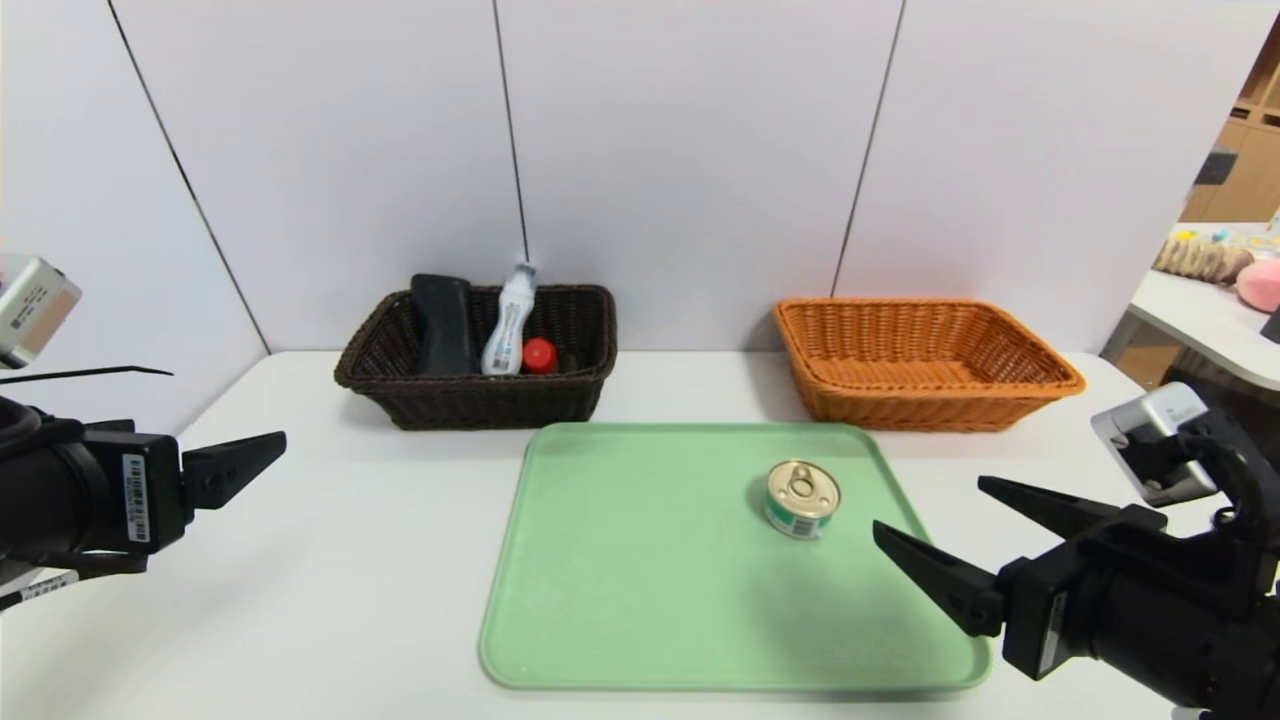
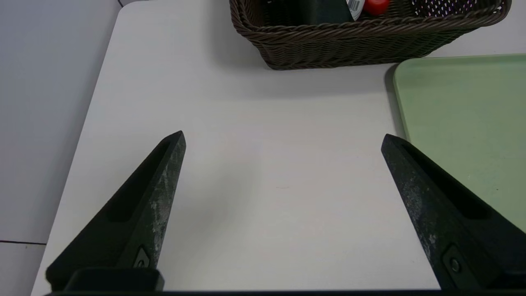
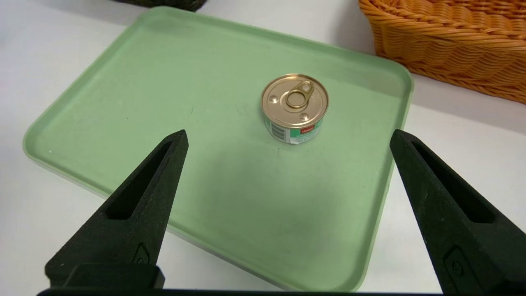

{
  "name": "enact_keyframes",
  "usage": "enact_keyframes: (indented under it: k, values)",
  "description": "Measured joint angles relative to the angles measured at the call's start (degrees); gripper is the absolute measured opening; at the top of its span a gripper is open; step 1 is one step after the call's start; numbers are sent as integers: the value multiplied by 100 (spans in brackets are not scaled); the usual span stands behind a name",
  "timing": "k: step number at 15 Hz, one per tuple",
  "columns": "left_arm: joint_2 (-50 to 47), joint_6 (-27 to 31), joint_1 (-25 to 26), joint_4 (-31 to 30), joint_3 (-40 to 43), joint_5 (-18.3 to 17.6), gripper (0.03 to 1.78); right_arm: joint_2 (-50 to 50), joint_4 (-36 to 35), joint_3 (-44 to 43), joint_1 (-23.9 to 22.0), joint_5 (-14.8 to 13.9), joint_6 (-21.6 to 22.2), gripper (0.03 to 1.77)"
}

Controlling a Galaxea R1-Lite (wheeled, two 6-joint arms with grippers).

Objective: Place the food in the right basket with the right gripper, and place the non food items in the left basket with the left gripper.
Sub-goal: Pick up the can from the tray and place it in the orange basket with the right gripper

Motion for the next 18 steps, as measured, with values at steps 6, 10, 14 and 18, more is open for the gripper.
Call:
enact_keyframes:
  k: [6, 10, 14, 18]
  values:
    - [-38, 9, 0, 0, -20, -2, 169, 50, -157, 552, -35, 55, 190, 169]
    - [-44, 17, 0, -5, -39, -5, 169, 466, -586, 613, -210, 45, 188, 169]
    - [-44, 37, 2, -2, -165, -28, 169, 1268, -1463, 855, -271, 34, 180, 169]
    - [-52, 37, 7, 9, -199, -33, 169, 2216, -2811, 1059, -319, 17, 157, 169]
